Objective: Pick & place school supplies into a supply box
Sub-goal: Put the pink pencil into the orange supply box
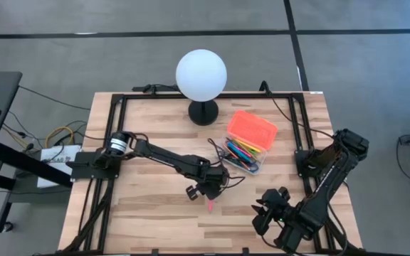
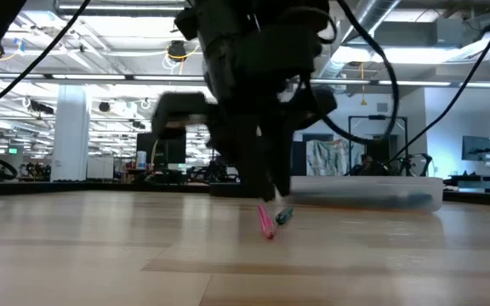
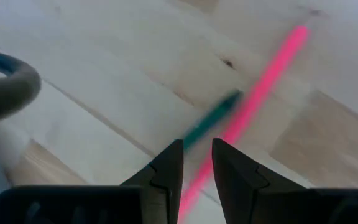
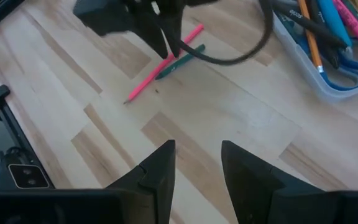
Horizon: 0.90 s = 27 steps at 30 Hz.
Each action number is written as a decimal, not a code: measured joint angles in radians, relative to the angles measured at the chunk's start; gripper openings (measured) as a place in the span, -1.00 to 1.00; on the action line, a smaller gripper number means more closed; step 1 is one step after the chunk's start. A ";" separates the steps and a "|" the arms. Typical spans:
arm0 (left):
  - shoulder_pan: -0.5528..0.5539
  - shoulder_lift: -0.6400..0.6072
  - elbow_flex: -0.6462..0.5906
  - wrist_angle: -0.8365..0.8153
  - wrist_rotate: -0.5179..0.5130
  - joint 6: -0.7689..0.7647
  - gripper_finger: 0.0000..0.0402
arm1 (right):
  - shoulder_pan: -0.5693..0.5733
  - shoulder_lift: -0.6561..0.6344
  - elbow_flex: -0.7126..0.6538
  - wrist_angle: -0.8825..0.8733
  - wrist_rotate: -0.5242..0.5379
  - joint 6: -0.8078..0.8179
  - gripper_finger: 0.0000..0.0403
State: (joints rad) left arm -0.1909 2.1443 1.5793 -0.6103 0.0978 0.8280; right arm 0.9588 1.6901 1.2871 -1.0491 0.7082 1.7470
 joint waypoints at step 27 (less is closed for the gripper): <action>0.005 0.046 0.009 -0.192 -0.009 -0.127 -0.60 | -0.001 0.000 0.000 -0.018 -0.001 -0.001 -0.39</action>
State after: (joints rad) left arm -0.1856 2.1898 1.5879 -0.8022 0.0891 0.7014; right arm 0.9581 1.6897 1.2869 -1.0672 0.7072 1.7458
